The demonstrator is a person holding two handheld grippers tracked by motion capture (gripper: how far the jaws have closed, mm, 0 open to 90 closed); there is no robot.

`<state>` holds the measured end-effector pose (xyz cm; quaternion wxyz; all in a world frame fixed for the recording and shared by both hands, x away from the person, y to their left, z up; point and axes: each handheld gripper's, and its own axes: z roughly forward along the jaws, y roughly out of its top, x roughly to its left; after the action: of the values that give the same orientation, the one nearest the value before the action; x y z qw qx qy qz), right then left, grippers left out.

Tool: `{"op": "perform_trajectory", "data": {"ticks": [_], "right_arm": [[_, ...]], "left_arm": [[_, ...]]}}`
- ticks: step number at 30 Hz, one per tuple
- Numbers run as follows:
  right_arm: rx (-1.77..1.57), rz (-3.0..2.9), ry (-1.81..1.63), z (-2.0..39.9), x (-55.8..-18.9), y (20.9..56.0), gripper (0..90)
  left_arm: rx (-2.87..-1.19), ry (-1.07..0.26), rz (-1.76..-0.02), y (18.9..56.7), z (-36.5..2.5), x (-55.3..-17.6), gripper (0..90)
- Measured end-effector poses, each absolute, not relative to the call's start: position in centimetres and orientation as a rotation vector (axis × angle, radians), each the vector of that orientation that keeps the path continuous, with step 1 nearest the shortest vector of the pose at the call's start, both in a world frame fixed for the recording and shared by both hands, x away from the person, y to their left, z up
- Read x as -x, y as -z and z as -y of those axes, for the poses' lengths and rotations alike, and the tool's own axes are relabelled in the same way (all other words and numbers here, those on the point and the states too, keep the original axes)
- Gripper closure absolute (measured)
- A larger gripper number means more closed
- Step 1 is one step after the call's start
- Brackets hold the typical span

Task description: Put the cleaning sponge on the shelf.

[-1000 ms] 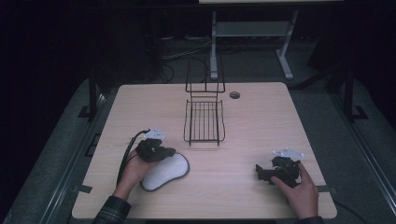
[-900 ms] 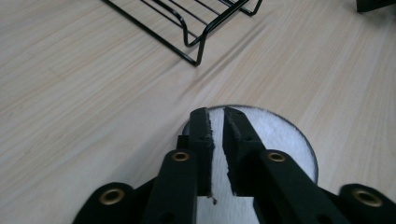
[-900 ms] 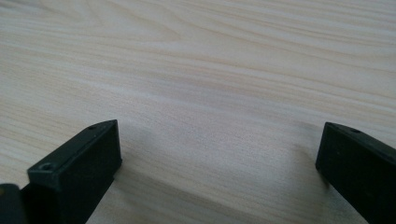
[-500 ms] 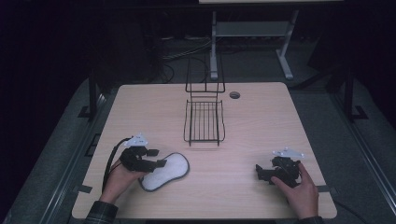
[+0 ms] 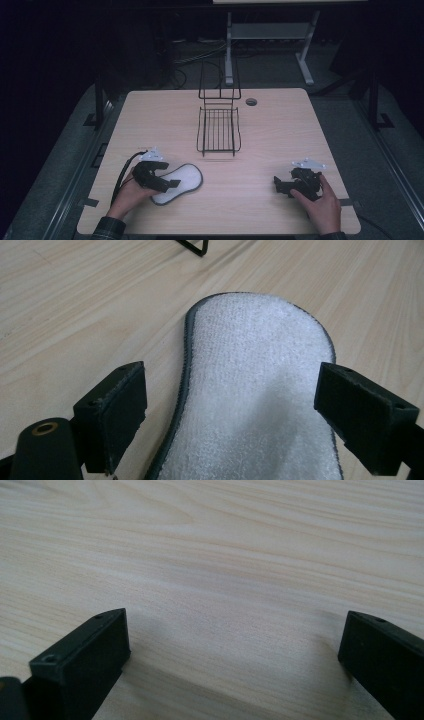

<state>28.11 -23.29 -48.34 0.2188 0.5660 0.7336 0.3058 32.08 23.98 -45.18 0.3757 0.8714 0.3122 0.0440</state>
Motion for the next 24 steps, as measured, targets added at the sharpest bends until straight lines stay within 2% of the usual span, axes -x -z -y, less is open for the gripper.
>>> {"op": "perform_trajectory", "data": {"ticks": [24], "right_arm": [[-1.567,-2.03,-0.846,23.3,-28.1,48.3,0.0]], "left_arm": [[-2.309,-0.088,-0.751,46.3,-23.0,-32.4,12.5]]}}
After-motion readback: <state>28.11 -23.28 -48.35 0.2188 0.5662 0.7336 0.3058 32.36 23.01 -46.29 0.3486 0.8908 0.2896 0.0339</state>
